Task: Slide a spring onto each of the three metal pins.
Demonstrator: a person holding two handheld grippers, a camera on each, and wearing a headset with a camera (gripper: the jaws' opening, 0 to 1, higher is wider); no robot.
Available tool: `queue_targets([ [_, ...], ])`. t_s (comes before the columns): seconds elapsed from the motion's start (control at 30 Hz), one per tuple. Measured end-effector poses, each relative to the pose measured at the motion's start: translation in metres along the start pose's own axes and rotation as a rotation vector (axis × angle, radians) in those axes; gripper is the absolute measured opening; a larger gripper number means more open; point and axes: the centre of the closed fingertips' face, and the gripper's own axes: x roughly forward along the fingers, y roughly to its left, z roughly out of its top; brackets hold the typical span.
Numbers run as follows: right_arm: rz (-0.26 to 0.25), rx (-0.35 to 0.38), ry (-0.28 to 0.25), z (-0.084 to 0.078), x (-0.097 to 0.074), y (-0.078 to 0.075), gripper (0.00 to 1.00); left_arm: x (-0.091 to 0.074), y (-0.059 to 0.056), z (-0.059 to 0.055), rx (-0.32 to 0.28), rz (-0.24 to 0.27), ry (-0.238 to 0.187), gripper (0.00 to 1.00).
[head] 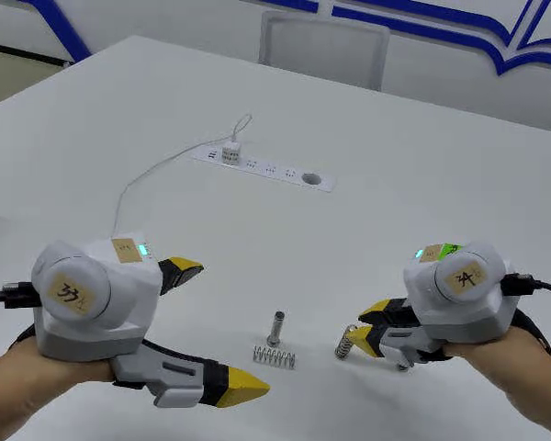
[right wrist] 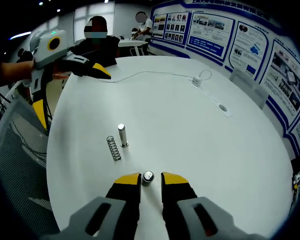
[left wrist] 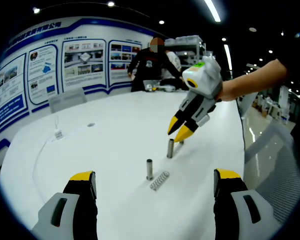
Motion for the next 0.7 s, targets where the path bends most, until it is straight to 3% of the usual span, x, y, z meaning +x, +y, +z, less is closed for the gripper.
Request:
queue_targets([
  [0.2, -0.052, -0.020, -0.030, 0.008, -0.009, -0.007, 0.17, -0.003, 0.001, 0.002, 0.008, 0.002, -0.001, 1.00],
  [0.3, -0.054, -0.012, -0.060, 0.018, -0.014, -0.005, 0.17, -0.006, 0.003, 0.003, 0.007, 0.007, -0.004, 1.00],
  [0.47, -0.020, -0.019, -0.114, 0.038, -0.014, 0.010, 0.17, -0.008, 0.008, 0.004, -0.005, 0.023, -0.014, 1.00],
  [0.7, 0.035, -0.052, -0.111, 0.045, 0.004, 0.035, 0.17, -0.011, 0.010, 0.006, 0.001, 0.030, -0.015, 1.00],
])
